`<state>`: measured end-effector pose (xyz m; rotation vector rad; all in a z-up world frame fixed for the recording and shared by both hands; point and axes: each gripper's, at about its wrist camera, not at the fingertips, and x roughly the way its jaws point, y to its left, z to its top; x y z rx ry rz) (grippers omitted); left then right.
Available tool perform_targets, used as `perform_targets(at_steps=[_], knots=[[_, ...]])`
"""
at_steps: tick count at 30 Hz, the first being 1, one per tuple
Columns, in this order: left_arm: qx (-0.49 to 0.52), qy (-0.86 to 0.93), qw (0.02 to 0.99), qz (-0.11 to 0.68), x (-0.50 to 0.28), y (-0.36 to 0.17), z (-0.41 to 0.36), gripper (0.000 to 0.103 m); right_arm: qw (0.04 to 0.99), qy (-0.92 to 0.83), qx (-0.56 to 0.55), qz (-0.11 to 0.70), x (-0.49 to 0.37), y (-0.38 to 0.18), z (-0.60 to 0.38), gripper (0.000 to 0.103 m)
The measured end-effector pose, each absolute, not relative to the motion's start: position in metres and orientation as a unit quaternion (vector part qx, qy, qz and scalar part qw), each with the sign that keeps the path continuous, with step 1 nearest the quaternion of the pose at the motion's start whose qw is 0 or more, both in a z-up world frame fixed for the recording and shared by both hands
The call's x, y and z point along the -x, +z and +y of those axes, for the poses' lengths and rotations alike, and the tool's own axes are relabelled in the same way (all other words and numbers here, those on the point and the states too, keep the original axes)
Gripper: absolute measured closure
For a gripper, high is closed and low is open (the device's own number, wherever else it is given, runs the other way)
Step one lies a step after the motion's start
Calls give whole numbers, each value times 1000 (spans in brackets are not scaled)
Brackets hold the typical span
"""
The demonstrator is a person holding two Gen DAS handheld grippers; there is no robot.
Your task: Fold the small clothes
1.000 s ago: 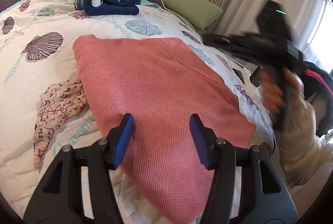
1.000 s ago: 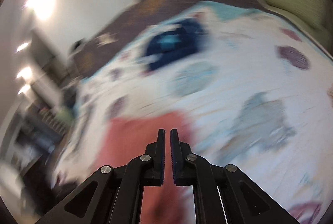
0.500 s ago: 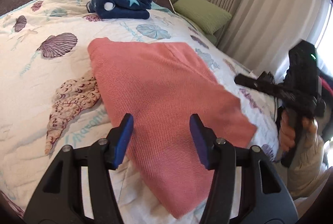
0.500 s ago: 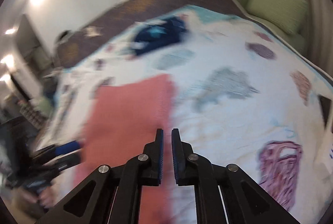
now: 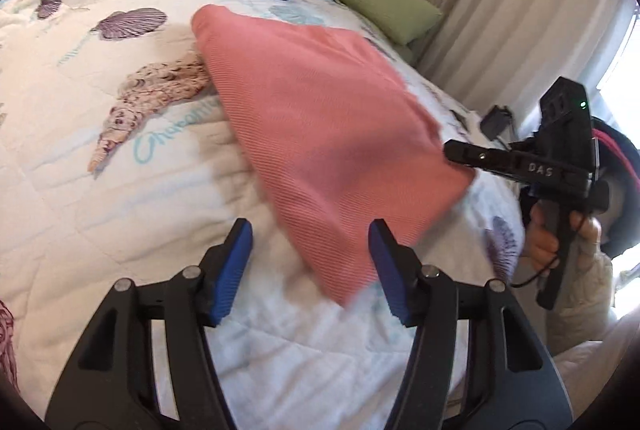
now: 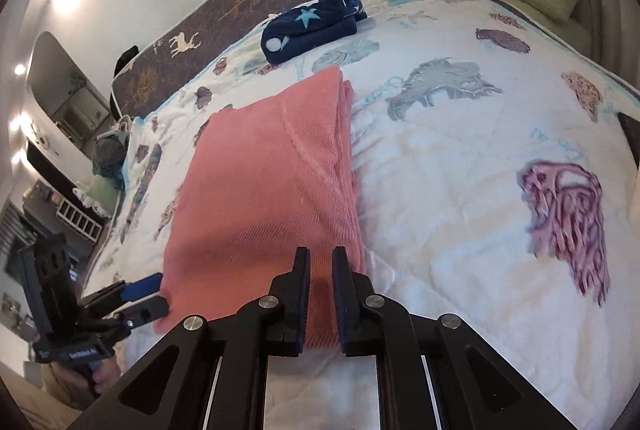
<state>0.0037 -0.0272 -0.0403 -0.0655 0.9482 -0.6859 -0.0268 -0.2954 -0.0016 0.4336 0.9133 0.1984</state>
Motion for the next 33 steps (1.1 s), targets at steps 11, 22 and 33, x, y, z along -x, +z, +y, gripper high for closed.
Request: perform_targets(at_steps=[11, 22, 33], knots=[[100, -343, 795, 491, -5, -54, -27, 74, 863, 73, -240, 438, 50, -12, -313, 52], [116, -376, 795, 462, -4, -22, -33, 88, 796, 197, -361, 444, 16, -19, -316, 91], [46, -353, 777, 519, 29, -45, -23, 86, 810, 143, -258, 507, 55, -10, -310, 73]])
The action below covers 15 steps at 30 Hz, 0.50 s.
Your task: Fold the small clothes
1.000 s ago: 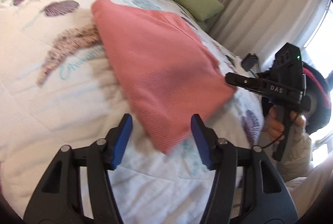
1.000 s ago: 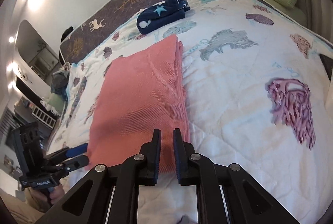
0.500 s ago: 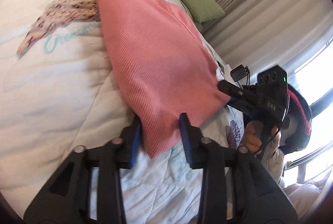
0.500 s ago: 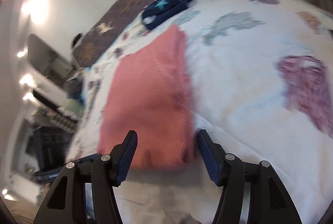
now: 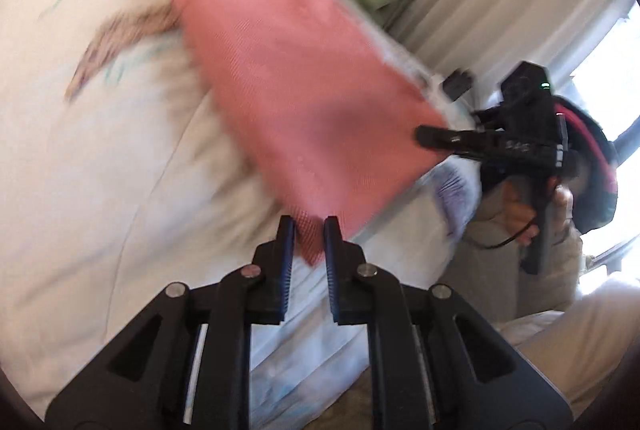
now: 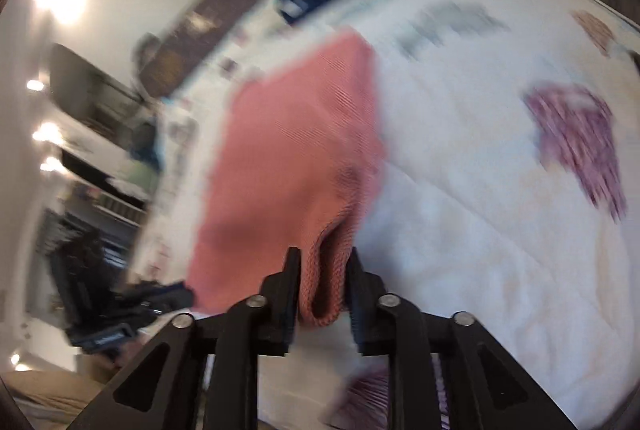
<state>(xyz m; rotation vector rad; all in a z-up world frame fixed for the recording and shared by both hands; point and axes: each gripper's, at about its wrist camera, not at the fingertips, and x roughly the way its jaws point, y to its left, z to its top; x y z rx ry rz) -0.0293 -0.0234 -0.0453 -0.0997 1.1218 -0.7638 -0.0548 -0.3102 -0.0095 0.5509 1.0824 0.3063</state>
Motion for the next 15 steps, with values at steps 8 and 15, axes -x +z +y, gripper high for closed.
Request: perform_targets(at_steps=[8, 15], knots=[[49, -309, 833, 456, 1, -12, -5, 50, 844, 123, -268, 448, 54, 17, -345, 49], [53, -299, 828, 471, -39, -27, -19, 49, 843, 145, -234, 462, 17, 15, -328, 45]])
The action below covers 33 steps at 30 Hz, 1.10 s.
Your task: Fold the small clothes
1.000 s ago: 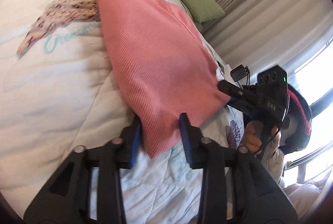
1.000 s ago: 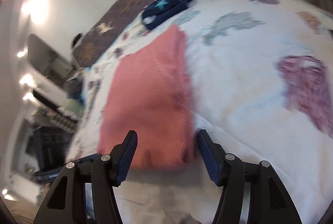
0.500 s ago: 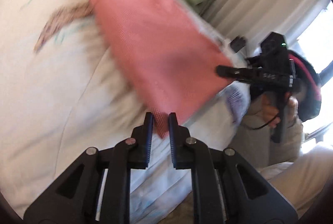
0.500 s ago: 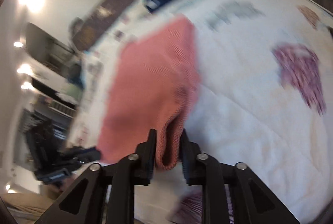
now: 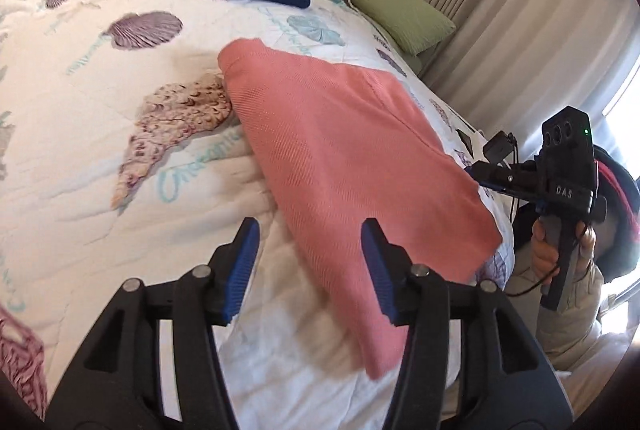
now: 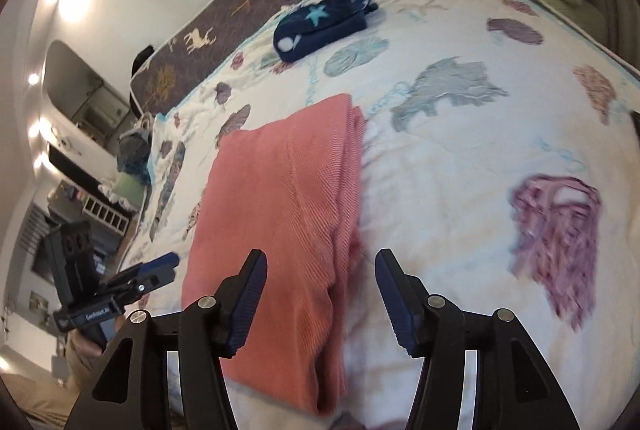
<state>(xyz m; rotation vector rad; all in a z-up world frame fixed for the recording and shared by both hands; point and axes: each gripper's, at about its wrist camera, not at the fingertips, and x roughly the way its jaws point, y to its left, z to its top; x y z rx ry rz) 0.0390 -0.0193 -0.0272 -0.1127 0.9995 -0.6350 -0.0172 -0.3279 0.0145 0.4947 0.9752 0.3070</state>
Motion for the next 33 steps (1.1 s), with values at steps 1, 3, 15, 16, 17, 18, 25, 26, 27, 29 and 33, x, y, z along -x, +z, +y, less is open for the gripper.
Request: perform_targets(at_steps=[1, 3, 15, 16, 17, 18, 25, 26, 27, 29, 33], knots=[[52, -298, 827, 475, -42, -28, -21, 49, 840, 149, -231, 467, 10, 10, -323, 45], [51, -298, 822, 482, -48, -33, -27, 49, 837, 154, -226, 474, 0, 6, -317, 45], [70, -316, 806, 495, -69, -47, -38, 44, 818, 191, -229, 492, -40, -17, -311, 44], [72, -318, 805, 495, -70, -48, -38, 43, 817, 195, -229, 492, -43, -18, -310, 44], [73, -321, 805, 494, -72, -49, -39, 43, 817, 199, -228, 491, -45, -19, -309, 44], [72, -323, 805, 493, -73, -49, -39, 42, 815, 204, -229, 491, -48, -20, -308, 44], [73, -335, 802, 489, -80, -53, -42, 40, 807, 224, -242, 490, -61, -25, -306, 44], [73, -337, 802, 487, -80, -54, -42, 39, 806, 226, -243, 490, -63, -26, -305, 44], [72, -339, 802, 486, -82, -54, -43, 39, 805, 228, -244, 490, -65, -27, -305, 44], [72, -343, 802, 483, -85, -55, -45, 39, 804, 232, -243, 491, -68, -27, -303, 44], [77, -352, 800, 480, -91, -56, -47, 39, 809, 240, -223, 488, -72, -26, -296, 44]])
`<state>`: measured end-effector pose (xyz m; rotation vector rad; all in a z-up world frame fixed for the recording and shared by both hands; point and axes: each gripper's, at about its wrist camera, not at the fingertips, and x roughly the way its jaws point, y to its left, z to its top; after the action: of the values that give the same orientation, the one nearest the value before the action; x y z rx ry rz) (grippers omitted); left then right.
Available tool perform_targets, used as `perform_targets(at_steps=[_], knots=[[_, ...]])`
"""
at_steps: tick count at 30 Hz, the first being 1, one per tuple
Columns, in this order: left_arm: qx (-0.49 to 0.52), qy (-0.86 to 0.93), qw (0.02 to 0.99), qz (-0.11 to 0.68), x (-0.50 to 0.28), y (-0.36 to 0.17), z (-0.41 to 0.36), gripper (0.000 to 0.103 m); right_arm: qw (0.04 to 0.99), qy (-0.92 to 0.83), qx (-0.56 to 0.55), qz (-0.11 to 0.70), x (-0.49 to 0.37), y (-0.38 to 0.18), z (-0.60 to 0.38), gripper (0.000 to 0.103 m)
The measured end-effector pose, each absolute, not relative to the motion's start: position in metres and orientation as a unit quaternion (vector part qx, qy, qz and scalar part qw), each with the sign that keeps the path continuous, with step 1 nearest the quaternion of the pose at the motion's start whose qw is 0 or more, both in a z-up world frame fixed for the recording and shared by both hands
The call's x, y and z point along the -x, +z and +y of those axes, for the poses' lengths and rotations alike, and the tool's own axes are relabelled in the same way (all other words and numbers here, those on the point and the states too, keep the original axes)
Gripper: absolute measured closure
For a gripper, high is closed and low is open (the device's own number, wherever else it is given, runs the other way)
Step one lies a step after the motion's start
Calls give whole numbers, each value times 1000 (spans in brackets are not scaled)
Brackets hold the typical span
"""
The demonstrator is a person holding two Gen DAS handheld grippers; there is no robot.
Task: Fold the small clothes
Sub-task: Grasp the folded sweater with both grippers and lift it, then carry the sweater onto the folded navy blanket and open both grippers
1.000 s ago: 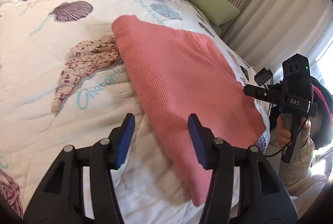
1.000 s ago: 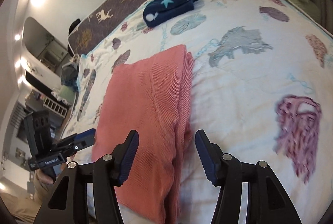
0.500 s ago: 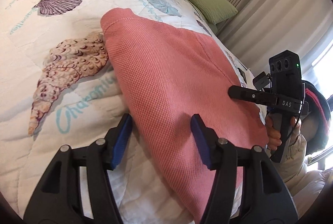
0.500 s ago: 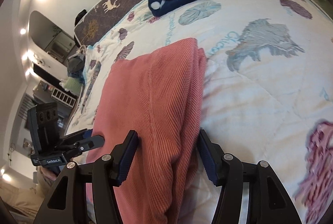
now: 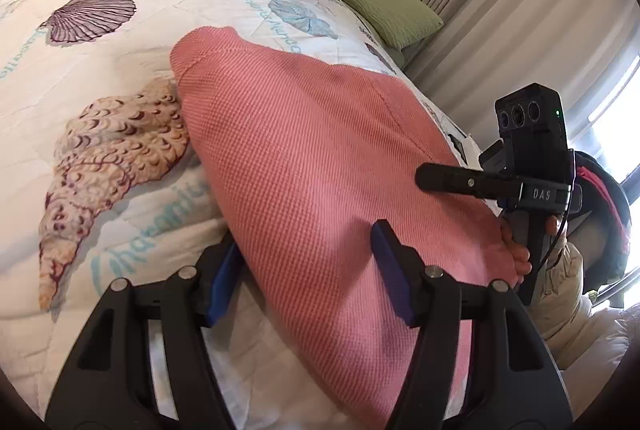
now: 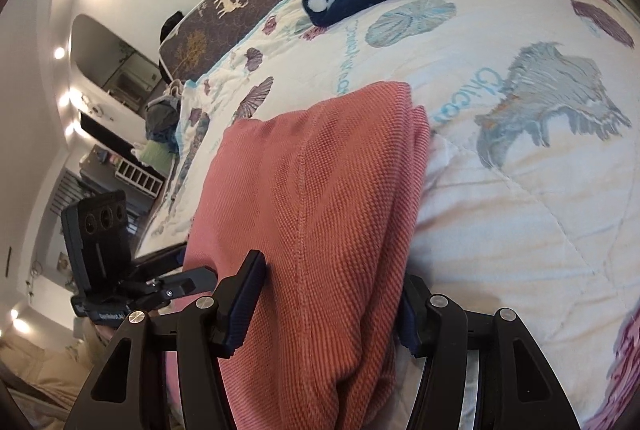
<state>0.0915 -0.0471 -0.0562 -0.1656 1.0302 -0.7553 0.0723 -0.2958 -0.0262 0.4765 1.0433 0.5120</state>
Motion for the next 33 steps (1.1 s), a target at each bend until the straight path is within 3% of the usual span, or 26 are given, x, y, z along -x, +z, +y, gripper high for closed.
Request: perform_targets(at_steps=[3, 9, 12, 33], knots=[[81, -353, 799, 480, -96, -56, -49, 39, 812, 237, -214, 488, -73, -25, -294, 48], [56, -342, 813, 467, -97, -48, -56, 63, 818, 220, -225, 481, -70, -24, -297, 72], [44, -338, 822, 457, -94, -40, -59, 72, 837, 208, -201, 465, -63, -11, -290, 78], [-32, -363, 892, 266, -51, 112, -77, 76, 933, 179, -135, 280, -1, 138, -291, 80]])
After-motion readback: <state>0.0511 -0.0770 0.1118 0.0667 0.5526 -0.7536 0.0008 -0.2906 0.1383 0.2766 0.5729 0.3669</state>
